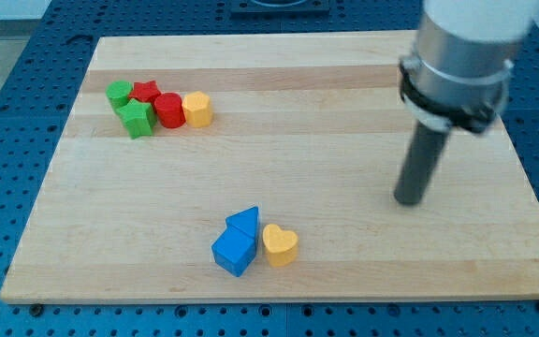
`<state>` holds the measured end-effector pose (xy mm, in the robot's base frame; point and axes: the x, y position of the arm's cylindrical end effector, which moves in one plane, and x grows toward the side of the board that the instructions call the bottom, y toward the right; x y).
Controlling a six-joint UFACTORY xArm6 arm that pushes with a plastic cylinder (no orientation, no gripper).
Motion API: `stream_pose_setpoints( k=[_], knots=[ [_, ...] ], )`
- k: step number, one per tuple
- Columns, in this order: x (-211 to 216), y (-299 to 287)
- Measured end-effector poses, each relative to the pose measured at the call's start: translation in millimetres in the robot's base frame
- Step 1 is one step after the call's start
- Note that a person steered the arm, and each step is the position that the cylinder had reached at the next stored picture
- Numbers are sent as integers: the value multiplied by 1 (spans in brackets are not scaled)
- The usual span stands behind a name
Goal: Separate blue triangle and the blue cube
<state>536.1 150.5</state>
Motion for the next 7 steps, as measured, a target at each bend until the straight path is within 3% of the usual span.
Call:
stream_pose_setpoints(
  k=[1, 2, 3, 5, 7],
  knots=[
    [77, -14],
    [83, -25],
    [83, -39],
    [80, -171],
    [4, -214]
  ],
)
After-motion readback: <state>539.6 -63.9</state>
